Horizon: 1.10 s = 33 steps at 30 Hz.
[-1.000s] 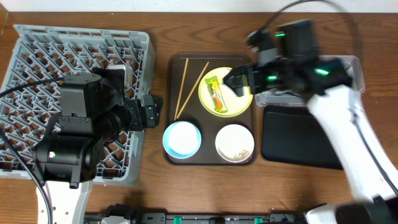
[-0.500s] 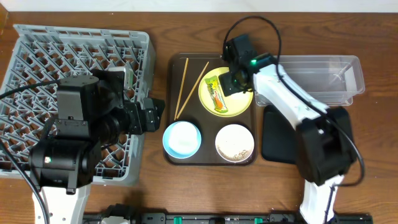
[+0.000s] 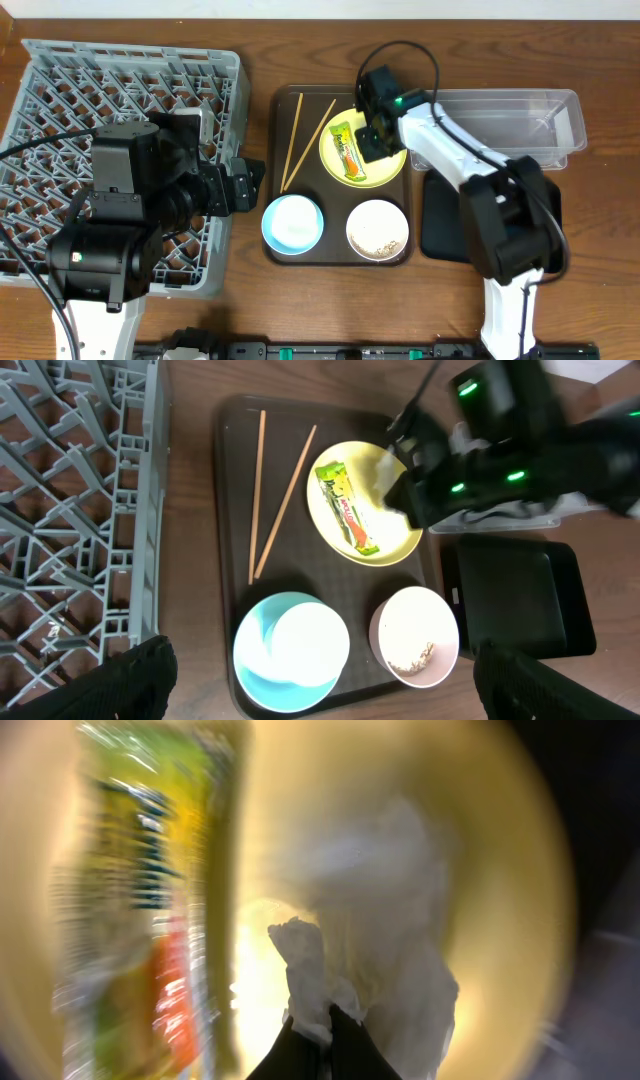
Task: Sort waste into correct bins and load items into the dishwasher
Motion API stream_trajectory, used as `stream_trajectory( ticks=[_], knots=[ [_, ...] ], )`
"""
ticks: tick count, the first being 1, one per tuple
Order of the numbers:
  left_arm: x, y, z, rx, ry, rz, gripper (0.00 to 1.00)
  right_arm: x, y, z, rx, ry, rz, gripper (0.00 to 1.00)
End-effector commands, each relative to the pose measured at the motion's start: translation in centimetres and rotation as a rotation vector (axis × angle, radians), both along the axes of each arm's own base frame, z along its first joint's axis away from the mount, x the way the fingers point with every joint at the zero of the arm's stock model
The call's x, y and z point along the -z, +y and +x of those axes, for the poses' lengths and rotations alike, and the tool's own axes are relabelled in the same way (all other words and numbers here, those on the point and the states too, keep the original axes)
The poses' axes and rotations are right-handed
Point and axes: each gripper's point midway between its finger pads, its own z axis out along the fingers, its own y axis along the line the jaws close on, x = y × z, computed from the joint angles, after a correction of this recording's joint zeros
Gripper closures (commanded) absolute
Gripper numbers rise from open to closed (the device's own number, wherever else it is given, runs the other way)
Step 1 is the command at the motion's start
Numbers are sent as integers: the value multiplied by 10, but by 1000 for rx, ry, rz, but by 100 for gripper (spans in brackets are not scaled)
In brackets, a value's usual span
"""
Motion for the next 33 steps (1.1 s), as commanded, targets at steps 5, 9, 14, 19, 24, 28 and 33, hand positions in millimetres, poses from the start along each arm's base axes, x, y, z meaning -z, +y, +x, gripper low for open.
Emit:
stream_trajectory(
  ticks=[5,9,14,19,24,28,33],
  knots=[
    [-9,1,0,-6,-20,-7,5,-154,-35,21,87,-281,147,99],
    [-9,1,0,-6,-20,-7,5,-129,-91,15,203,-168,87,99],
    [-9,1,0,-6,-20,-7,5,-87,-127,11,285,-47,65,64],
    [-9,1,0,-6,-20,-7,5,-113,-84,3,106,-46,295,38],
    [-9,1,0,-6,-20,-7,5,-123,-18,-10,-52,-73,335,45],
    [-9,1,0,-6,-20,-7,5,-97,12,-18,-122,-92,190,49],
    [-9,1,0,-6,-20,-7,5,-40,42,-13,-127,-112,2,50]
  ],
)
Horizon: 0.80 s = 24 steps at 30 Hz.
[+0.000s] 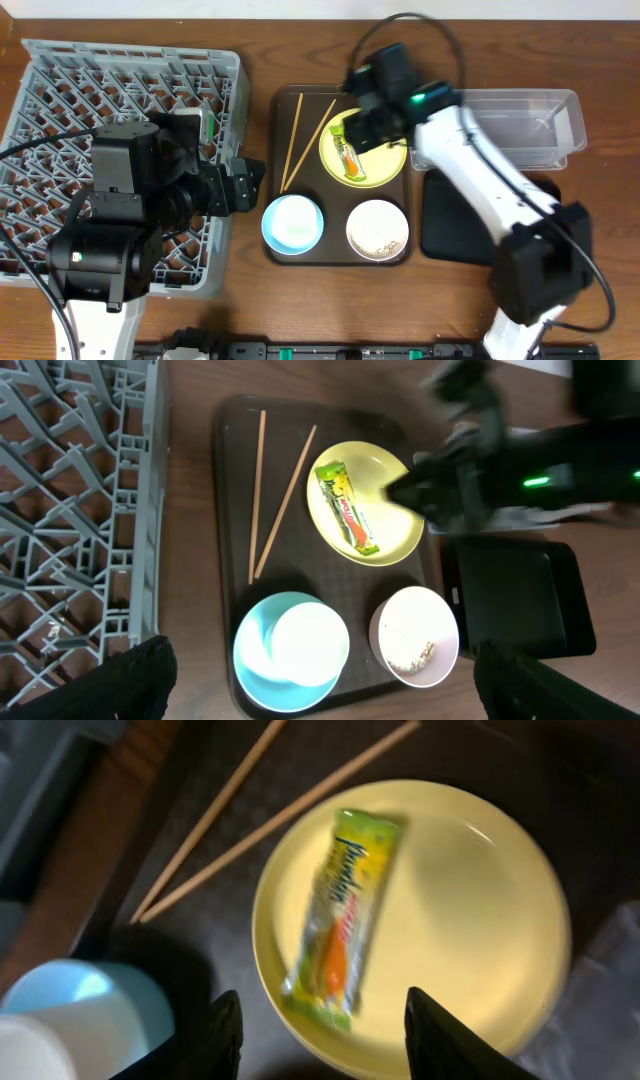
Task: Sort waste into correct bins and load items into the dishwasher
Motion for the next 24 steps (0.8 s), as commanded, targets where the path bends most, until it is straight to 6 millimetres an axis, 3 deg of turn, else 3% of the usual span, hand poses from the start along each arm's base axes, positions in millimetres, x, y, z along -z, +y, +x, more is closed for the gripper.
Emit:
stream_trajectory(
  ticks=[1,4,7,10,11,13,18,19,21,23,24],
  knots=[
    [-9,1,0,-6,-20,-7,5,52,-3,9,64,10,-146,48],
    [-9,1,0,-6,-20,-7,5,78,-2,9,104,56,-154,44],
    [-9,1,0,-6,-20,-7,5,105,-3,2,114,123,-172,49],
    [-9,1,0,-6,-20,-7,5,110,-2,-1,108,141,-174,87],
    [-9,1,0,-6,-20,-7,5,107,-2,-1,108,136,-171,94],
    [-9,1,0,-6,-20,-7,5,91,-1,3,113,117,-148,99],
    [-9,1,0,-6,-20,-7,5,7,-27,26,188,-8,-62,99],
    [-9,1,0,-6,-20,-7,5,-17,-42,30,220,-45,-44,99],
    [-9,1,0,-6,-20,-7,5,-47,-70,34,279,-88,-20,99],
    [-9,1,0,-6,-20,-7,5,-67,-103,37,348,-110,-11,99],
    [-9,1,0,-5,-20,-7,5,-73,-133,36,411,-100,-20,99]
  ],
)
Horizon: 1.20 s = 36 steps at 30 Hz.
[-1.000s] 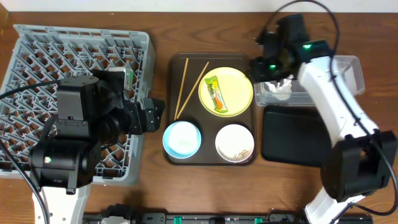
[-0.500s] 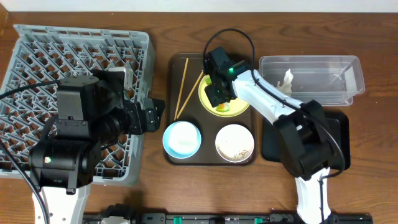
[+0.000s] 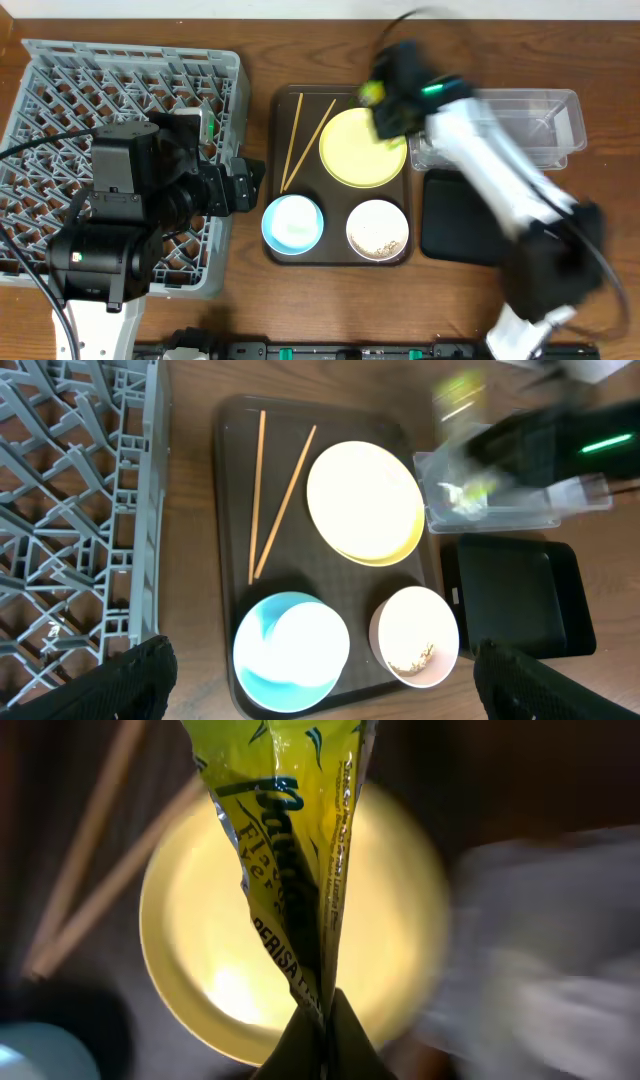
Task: Sort waste into correct bins and load items into the dishwasher
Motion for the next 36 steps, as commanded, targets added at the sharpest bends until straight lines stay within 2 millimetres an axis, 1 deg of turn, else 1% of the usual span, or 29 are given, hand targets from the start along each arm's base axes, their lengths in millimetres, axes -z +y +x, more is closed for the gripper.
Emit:
stream_trajectory(
  ticks=[1,2,3,6,7,9,10,11,12,13,15,17,21,22,23,24,25,26,27,28,31,32,33,34,36],
  knots=[
    [-9,1,0,-6,-20,-7,5,-45,-74,8,168,-58,7,99],
    [-9,1,0,-6,-20,-7,5,-41,-91,5,195,-29,-11,99],
    [-9,1,0,-6,-20,-7,5,-34,-104,3,211,-2,-26,99],
    [-9,1,0,-6,-20,-7,5,-5,-139,-2,271,72,-54,99],
    [-9,1,0,-6,-20,-7,5,5,-150,-2,294,93,-56,99],
    [-9,1,0,-6,-20,-7,5,18,-159,-2,299,122,-50,99],
    [-9,1,0,-6,-20,-7,5,24,-162,-1,282,131,-44,95],
    [-9,1,0,-6,-20,-7,5,26,-164,1,277,132,-42,71],
    [-9,1,0,-6,-20,-7,5,27,-166,2,273,131,-42,54],
    [-9,1,0,-6,-20,-7,5,25,-167,2,270,129,-44,48],
    [-9,1,0,-6,-20,-7,5,12,-164,-1,264,121,-30,40],
    [-9,1,0,-6,-20,-7,5,-7,-155,-5,242,98,12,39],
    [-9,1,0,-6,-20,-7,5,-58,-119,-20,131,12,138,40],
    [-9,1,0,-6,-20,-7,5,-73,-114,-26,118,-23,136,39],
    [-9,1,0,-6,-20,-7,5,-78,-113,-28,114,-38,133,41],
    [-9,1,0,-6,-20,-7,5,-94,-107,-35,101,-72,137,47],
    [-9,1,0,-6,-20,-7,5,-100,-101,-42,92,-76,150,55],
    [-9,1,0,-6,-20,-7,5,-102,-96,-47,78,-69,160,64],
    [-9,1,0,-6,-20,-7,5,-100,-81,-60,42,-29,172,74],
    [-9,1,0,-6,-20,-7,5,-97,-73,-68,20,1,174,73],
    [-9,1,0,-6,-20,-7,5,-72,-42,-100,-68,142,149,65],
    [-9,1,0,-6,-20,-7,5,-61,-31,-113,-100,194,136,62],
    [-9,1,0,-6,-20,-7,5,-52,-22,-123,-119,233,128,61],
    [-9,1,0,-6,-20,-7,5,-38,-9,-136,-144,280,117,60],
    [-9,1,0,-6,-20,-7,5,-20,7,-152,-180,322,99,59]
  ],
)
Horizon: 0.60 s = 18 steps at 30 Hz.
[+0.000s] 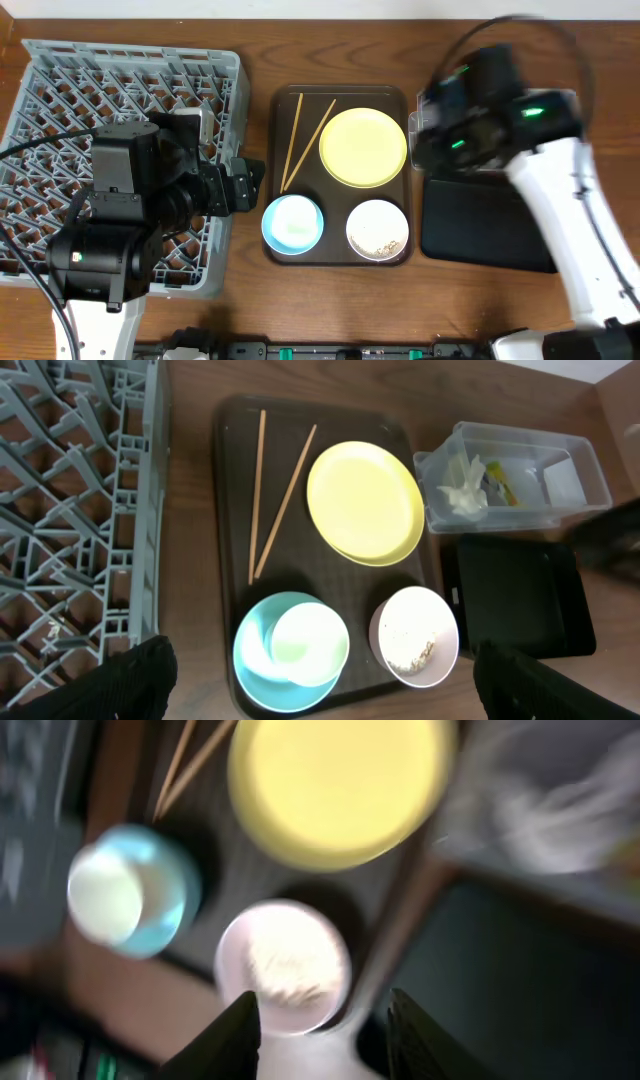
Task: Sort waste into correct bins and load items into the dishwasher
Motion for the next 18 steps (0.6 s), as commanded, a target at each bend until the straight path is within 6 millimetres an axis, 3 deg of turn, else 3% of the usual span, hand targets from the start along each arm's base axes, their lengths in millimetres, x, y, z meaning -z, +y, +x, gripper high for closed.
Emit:
stream_trajectory(
  ticks=[1,5,11,14,18],
  knots=[
    [-9,1,0,-6,-20,-7,5,45,36,-36,-75,130,-29,59],
    [-9,1,0,-6,-20,-7,5,63,60,-43,-98,108,-22,59],
    [-9,1,0,-6,-20,-7,5,50,118,-51,-322,-5,117,52],
    [-9,1,0,-5,-20,-7,5,51,136,-51,-348,-42,140,50],
    [-9,1,0,-5,-20,-8,5,72,155,-43,-323,-55,120,51]
  ],
)
